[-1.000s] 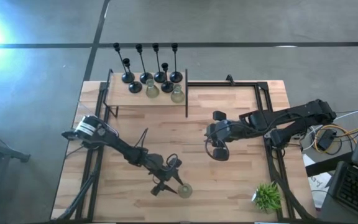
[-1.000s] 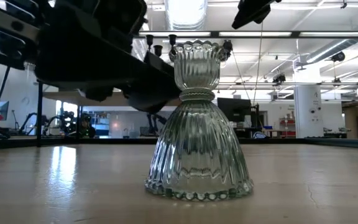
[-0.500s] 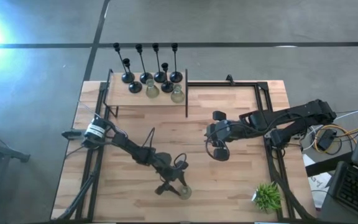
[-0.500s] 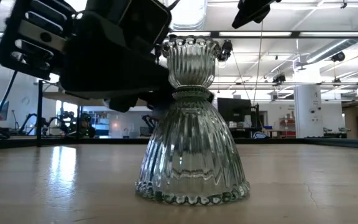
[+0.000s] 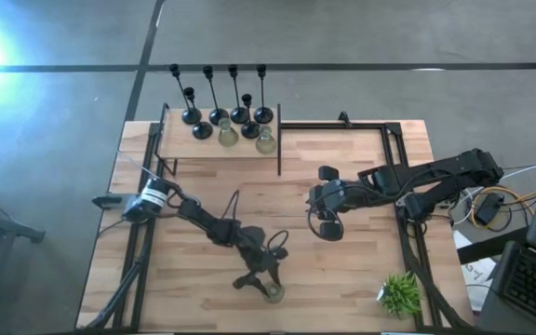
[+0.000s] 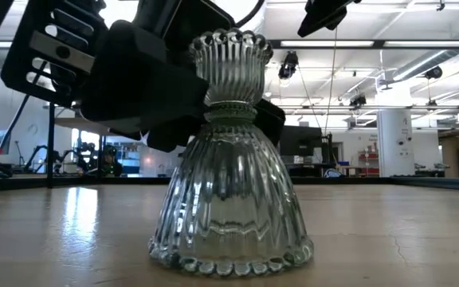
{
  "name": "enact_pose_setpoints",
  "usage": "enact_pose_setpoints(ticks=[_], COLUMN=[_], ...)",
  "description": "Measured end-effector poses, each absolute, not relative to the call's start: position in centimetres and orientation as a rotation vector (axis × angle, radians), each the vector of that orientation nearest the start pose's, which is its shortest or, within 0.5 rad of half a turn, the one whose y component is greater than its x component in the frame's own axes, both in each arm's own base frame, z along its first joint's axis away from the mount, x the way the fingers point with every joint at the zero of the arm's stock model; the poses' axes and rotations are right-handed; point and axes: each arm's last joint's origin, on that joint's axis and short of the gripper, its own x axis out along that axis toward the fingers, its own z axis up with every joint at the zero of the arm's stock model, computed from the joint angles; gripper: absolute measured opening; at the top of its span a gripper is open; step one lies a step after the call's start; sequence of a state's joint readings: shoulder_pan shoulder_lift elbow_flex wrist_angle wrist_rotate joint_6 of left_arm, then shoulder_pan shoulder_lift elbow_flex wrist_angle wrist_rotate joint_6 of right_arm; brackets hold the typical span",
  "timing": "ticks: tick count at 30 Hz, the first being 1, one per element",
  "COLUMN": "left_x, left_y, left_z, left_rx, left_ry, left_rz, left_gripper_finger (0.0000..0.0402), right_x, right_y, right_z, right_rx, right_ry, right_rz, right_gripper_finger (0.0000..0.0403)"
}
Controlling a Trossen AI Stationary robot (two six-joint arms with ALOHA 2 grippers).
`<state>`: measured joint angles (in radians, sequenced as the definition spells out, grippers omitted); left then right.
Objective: Pick & Place candle stick holders
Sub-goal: Put the green candleholder on the shelf
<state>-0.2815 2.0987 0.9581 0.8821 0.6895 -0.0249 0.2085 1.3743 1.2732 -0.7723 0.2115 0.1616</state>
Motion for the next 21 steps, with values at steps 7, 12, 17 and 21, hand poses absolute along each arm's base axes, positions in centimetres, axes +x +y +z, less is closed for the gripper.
enact_pose_setpoints(ticks=[7,12,17,21], left_x=[38.01,38.06,38.29,38.5], left_y=[-12.88,-12.73,-12.39,-11.97], left_z=[11.34,11.29,11.38,11.37], left_rx=[-0.034,0.002,0.017,0.022], left_ry=[0.236,0.22,0.209,0.21], left_rz=[-1.003,-1.0,-0.978,-0.924], left_gripper_finger=[0.0161,0.014,0.013,0.0118], right_x=[27.51,27.51,27.51,27.51], right_y=[5.2,5.2,5.2,5.2], right_z=[32.38,32.38,32.38,32.38], right_rx=[-0.027,-0.027,-0.027,-0.027], right_ry=[0.85,0.85,0.85,0.85], right_rz=[-0.073,-0.073,-0.073,-0.073], right_gripper_finger=[0.01,0.01,0.01,0.01])
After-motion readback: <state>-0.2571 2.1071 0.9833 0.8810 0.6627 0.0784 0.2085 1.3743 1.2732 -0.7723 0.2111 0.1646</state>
